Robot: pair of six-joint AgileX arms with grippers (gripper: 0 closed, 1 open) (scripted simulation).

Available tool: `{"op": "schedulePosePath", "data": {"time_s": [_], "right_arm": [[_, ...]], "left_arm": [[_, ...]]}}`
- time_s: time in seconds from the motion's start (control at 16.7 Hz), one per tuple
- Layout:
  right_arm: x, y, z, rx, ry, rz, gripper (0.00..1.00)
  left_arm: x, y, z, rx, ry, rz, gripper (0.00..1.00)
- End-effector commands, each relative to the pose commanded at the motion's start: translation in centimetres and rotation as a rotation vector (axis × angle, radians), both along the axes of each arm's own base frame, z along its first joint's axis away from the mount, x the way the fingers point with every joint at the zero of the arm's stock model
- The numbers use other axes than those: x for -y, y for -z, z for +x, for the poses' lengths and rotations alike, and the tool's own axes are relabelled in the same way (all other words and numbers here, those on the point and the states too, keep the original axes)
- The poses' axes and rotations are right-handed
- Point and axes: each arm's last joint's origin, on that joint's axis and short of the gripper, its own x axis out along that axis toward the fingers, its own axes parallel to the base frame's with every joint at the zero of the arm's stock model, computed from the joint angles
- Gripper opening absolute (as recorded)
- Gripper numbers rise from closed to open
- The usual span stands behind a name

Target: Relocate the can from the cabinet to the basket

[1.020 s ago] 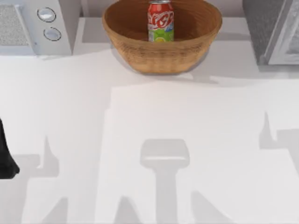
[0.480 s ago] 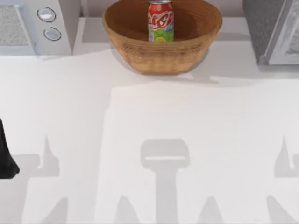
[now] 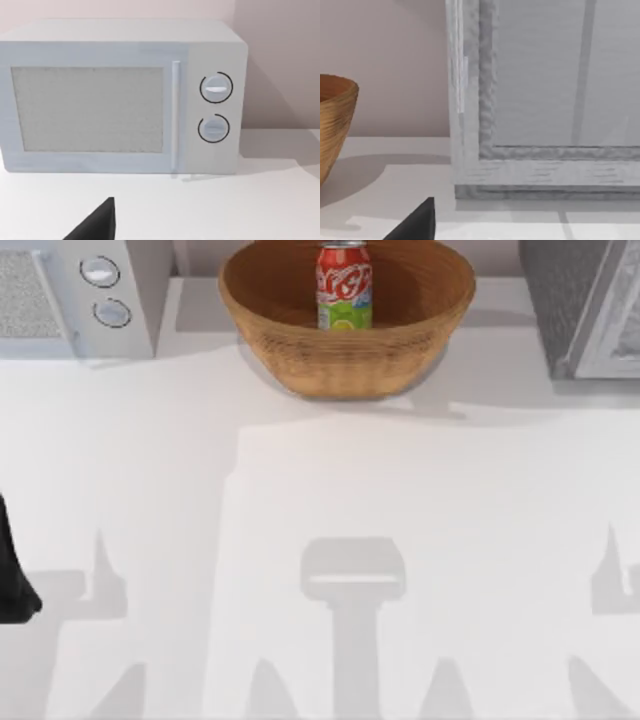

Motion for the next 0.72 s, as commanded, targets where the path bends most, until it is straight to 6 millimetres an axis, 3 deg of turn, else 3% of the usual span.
{"op": "schedulePosePath", "data": {"time_s": [0.36,0.72], "right_arm": [[3.2,-2.7,2.5,0.019,0.005,-0.012,1.0],[10.7,-2.8,5.7,-0.01,0.004,-0.004,1.0]], "left_arm": [[0.0,0.0,0.0,0.0,0.0,0.0,1.0],[0.0,0.0,0.0,0.0,0.0,0.0,1.0]]}}
